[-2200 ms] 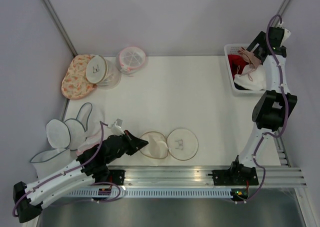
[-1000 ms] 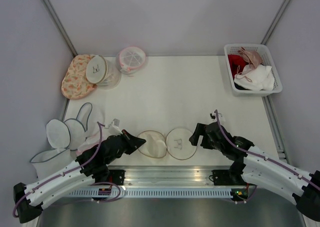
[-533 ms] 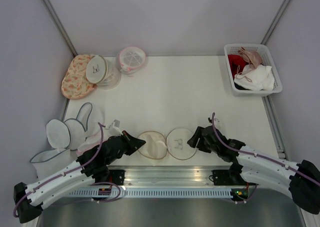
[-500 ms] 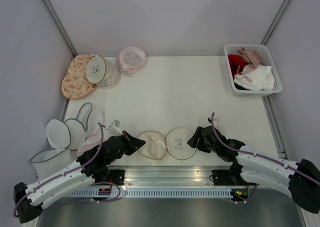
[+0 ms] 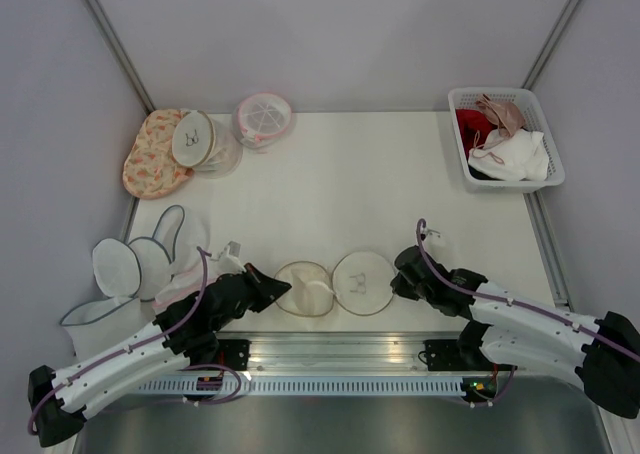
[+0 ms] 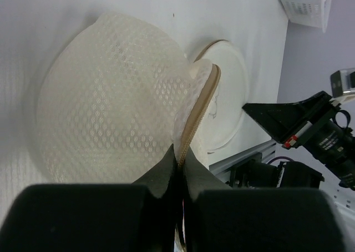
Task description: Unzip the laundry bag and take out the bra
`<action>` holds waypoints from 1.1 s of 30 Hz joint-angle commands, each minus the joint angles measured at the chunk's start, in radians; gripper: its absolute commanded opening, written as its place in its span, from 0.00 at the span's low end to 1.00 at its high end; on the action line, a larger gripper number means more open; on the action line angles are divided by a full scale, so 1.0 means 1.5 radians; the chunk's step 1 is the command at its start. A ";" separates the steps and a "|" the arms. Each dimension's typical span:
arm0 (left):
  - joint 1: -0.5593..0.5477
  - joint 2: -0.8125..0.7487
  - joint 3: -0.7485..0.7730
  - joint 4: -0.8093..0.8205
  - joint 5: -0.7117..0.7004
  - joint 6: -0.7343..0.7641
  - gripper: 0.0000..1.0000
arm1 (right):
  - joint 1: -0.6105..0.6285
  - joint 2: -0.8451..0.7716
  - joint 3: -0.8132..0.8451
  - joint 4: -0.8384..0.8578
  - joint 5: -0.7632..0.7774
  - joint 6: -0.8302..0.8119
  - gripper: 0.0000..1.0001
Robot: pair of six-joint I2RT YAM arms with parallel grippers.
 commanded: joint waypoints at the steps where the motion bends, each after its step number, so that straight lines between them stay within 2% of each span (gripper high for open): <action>1: 0.001 -0.007 0.004 0.017 0.004 0.000 0.09 | 0.003 -0.033 0.103 -0.142 0.113 -0.030 0.00; 2: 0.001 -0.007 0.009 0.018 0.002 0.012 0.21 | 0.003 -0.038 0.119 -0.162 0.133 -0.036 0.00; 3: 0.000 -0.006 0.019 0.017 0.001 0.020 0.50 | 0.002 -0.043 0.155 -0.183 0.165 -0.043 0.00; 5: 0.000 -0.001 0.033 0.017 -0.006 0.040 0.78 | 0.003 -0.048 0.189 -0.234 0.197 -0.058 0.00; 6: 0.001 0.000 0.048 0.017 -0.007 0.047 0.98 | 0.003 -0.044 0.223 -0.249 0.229 -0.075 0.00; 11: 0.001 0.009 0.096 0.001 -0.019 0.082 1.00 | 0.002 -0.017 0.329 -0.339 0.340 -0.140 0.00; 13: 0.001 0.008 0.117 -0.022 -0.025 0.085 1.00 | 0.003 0.005 0.384 -0.342 0.366 -0.220 0.00; 19: 0.001 -0.027 0.137 -0.077 -0.045 0.077 1.00 | 0.002 0.115 0.488 -0.263 0.326 -0.464 0.00; 23: 0.001 -0.062 0.137 -0.116 -0.059 0.052 1.00 | 0.022 0.238 0.521 -0.213 0.366 -0.531 0.00; 26: 0.001 -0.088 0.139 -0.149 -0.075 0.036 1.00 | 0.074 0.305 0.539 -0.169 0.424 -0.563 0.00; 30: 0.001 -0.106 0.150 -0.195 -0.099 0.020 1.00 | 0.185 0.374 0.562 -0.117 0.507 -0.605 0.00; 33: 0.001 -0.111 0.159 -0.222 -0.114 0.010 1.00 | 0.263 0.397 0.548 -0.054 0.500 -0.646 0.00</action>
